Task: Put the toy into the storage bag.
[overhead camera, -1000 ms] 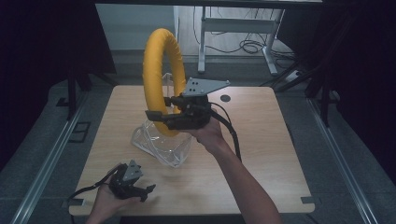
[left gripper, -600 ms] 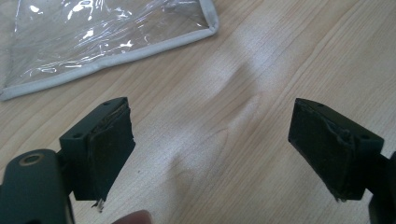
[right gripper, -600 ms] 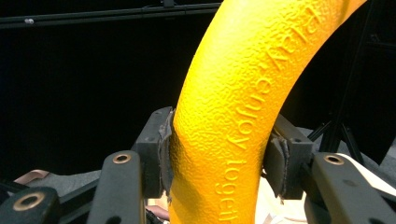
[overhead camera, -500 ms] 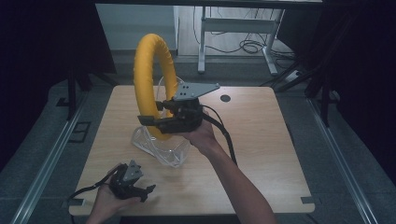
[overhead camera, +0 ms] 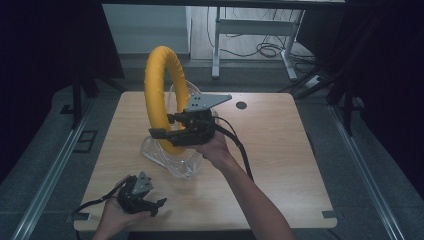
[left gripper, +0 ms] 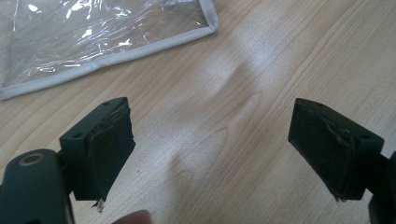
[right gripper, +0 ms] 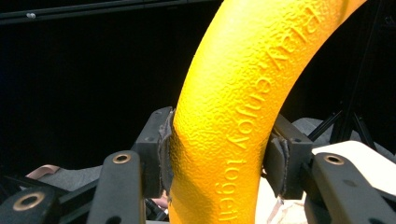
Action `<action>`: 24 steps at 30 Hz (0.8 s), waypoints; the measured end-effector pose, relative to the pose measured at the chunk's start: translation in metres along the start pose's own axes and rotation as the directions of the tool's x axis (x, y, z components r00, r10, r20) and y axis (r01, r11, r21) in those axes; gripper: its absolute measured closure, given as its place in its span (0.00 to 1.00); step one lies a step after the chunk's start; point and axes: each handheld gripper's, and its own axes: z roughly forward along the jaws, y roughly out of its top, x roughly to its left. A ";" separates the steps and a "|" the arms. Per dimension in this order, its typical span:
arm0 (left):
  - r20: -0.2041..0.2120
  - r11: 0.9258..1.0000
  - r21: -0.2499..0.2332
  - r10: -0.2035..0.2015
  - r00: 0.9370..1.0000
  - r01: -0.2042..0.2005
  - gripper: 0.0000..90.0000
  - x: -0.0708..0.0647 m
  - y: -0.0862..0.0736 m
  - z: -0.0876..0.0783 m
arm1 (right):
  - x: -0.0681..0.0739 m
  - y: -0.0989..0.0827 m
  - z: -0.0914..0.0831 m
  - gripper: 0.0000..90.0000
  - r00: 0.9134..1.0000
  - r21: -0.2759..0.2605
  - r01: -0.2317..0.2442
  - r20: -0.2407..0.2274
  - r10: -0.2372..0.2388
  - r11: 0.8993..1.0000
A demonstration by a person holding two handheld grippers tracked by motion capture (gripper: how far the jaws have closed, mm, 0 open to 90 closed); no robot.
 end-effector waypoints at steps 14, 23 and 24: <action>-0.001 1.000 0.002 0.003 1.000 -0.003 0.16 0.000 0.000 0.001 | -0.006 -0.018 0.005 0.55 0.999 0.013 -0.025 -0.020 0.025 1.000; 0.003 1.000 0.001 0.004 1.000 -0.004 0.16 0.000 0.000 0.002 | -0.011 -0.027 0.006 0.55 0.999 0.029 -0.027 -0.018 0.028 0.999; 0.003 1.000 0.002 0.004 1.000 -0.004 0.16 0.000 0.000 0.002 | -0.011 -0.029 0.007 0.55 0.999 0.023 -0.031 -0.015 0.031 0.999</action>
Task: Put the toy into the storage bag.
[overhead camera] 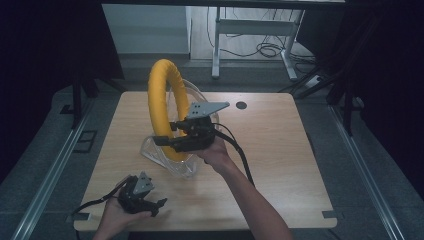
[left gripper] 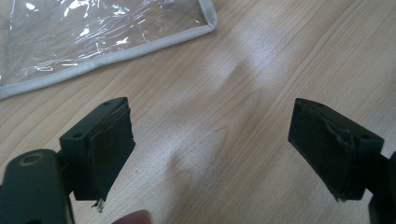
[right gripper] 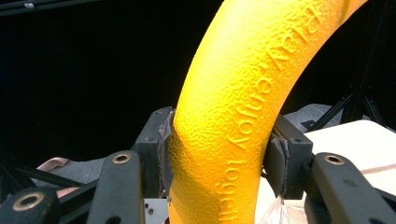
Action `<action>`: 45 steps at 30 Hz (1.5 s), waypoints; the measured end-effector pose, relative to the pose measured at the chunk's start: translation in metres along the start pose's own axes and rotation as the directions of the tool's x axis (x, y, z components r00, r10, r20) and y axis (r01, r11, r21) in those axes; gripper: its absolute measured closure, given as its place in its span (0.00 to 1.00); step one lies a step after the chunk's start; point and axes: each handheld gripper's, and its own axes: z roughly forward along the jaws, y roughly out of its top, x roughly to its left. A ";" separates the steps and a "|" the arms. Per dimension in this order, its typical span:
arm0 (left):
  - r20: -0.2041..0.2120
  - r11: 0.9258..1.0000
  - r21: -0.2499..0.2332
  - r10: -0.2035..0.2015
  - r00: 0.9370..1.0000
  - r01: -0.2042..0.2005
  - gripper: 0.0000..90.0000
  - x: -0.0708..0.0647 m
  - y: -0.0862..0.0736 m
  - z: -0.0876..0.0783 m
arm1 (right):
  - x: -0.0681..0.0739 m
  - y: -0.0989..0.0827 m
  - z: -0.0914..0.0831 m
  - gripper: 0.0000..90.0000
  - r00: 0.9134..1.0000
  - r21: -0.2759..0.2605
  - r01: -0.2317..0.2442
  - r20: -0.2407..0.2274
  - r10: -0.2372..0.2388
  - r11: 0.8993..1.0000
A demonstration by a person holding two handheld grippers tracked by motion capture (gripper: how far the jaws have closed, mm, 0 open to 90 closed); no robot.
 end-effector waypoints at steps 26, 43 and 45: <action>0.002 1.000 0.008 0.010 1.000 -0.010 0.16 0.000 0.000 0.001 | -0.023 -0.036 0.008 0.55 0.998 0.018 -0.069 0.006 0.069 0.997; 0.001 1.000 0.011 0.005 1.000 -0.005 0.16 -0.001 0.000 0.001 | -0.044 -0.063 0.010 0.51 0.990 0.019 -0.139 0.011 0.139 0.990; 0.002 1.000 0.010 0.006 1.000 -0.006 0.16 -0.001 0.000 0.002 | -0.042 -0.062 0.008 0.50 0.992 0.021 -0.115 0.050 0.114 0.993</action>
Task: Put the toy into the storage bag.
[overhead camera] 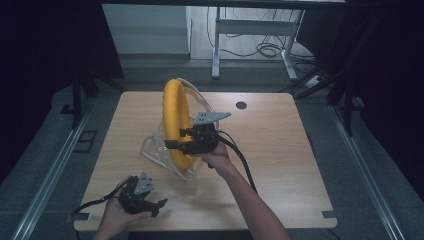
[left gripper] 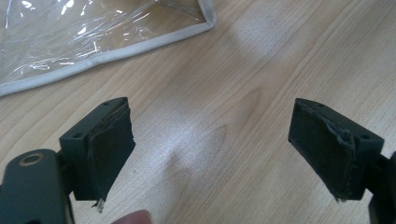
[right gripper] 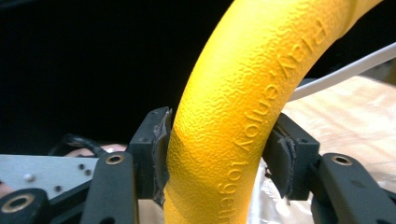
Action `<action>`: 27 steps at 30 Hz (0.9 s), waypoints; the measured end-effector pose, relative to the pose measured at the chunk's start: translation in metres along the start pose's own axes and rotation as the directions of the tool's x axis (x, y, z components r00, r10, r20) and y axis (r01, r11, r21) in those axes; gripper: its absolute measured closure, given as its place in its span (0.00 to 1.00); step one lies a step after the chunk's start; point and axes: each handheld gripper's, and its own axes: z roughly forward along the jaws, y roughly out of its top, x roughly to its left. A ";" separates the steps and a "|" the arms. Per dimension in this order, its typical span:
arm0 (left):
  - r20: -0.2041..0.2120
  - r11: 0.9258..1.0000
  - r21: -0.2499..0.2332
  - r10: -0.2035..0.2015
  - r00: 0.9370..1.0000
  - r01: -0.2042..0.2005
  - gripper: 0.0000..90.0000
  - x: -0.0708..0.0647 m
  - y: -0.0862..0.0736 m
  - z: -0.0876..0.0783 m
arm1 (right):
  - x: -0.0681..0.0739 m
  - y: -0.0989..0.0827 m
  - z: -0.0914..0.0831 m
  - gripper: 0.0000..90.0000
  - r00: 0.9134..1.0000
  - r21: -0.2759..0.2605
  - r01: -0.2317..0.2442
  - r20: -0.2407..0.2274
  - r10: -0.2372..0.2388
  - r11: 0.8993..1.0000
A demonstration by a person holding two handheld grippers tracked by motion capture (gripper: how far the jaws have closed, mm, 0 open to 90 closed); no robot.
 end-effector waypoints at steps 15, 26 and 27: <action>-0.001 1.000 0.006 0.004 1.000 -0.004 0.16 0.000 0.000 0.001 | 0.010 0.003 -0.011 0.32 0.992 -0.010 0.064 0.112 -0.062 0.998; -0.003 1.000 0.008 0.003 1.000 -0.003 0.16 -0.001 0.000 0.001 | 0.018 -0.004 -0.037 0.34 0.986 -0.019 0.099 0.140 -0.095 0.995; -0.005 1.000 0.006 0.005 1.000 -0.005 0.16 0.000 0.000 0.001 | 0.017 -0.006 -0.041 0.34 0.984 -0.015 0.099 0.147 -0.096 0.995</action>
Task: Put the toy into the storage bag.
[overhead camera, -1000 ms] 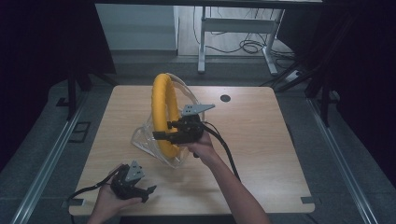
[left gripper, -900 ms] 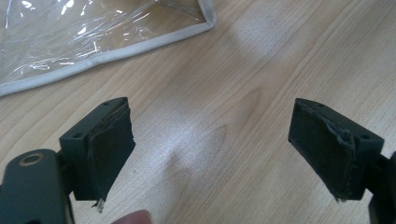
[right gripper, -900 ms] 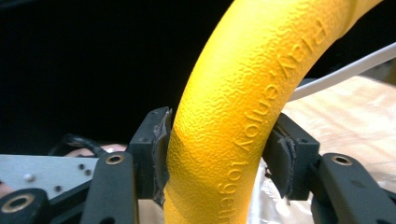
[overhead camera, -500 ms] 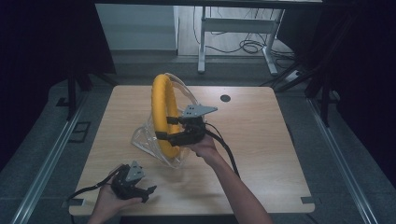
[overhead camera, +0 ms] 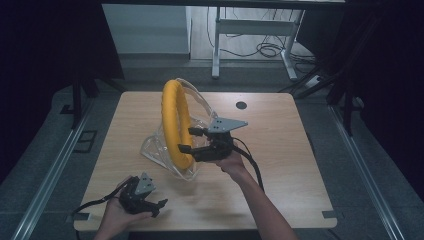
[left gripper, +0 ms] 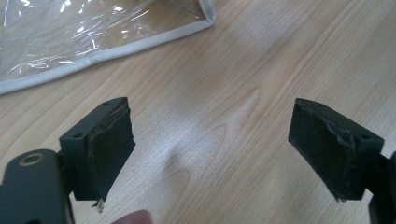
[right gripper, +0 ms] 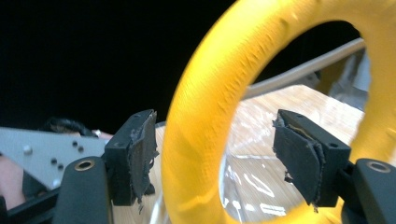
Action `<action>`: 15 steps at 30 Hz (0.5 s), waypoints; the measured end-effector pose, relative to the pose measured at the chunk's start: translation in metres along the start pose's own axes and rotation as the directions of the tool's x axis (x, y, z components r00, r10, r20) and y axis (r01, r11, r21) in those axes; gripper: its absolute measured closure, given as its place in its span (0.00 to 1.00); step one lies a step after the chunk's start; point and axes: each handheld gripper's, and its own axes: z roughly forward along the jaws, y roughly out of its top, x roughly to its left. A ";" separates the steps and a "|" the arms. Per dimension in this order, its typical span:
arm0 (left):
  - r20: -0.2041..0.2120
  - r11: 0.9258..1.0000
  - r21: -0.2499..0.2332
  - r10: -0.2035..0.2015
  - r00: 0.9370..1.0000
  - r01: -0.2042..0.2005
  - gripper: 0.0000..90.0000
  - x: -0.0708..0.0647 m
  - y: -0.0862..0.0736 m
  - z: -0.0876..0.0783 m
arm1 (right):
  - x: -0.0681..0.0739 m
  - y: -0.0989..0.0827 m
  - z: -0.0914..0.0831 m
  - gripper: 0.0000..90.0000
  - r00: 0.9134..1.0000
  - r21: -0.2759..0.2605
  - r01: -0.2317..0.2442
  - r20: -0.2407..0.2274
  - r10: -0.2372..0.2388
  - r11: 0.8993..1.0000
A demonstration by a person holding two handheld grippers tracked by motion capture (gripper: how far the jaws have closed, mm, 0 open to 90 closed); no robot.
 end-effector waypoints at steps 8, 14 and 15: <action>-0.003 1.000 -0.005 -0.008 1.000 0.008 0.16 0.000 0.000 0.000 | -0.005 -0.023 -0.032 0.35 0.996 0.056 0.006 0.087 -0.010 0.998; -0.003 1.000 -0.005 -0.008 1.000 0.008 0.16 0.000 0.000 0.000 | -0.010 -0.046 -0.053 0.35 0.992 0.078 -0.015 0.130 0.005 0.997; -0.004 1.000 -0.004 -0.008 1.000 0.008 0.16 0.000 0.000 0.000 | -0.010 -0.050 -0.055 0.35 0.990 0.081 -0.020 0.140 0.008 0.996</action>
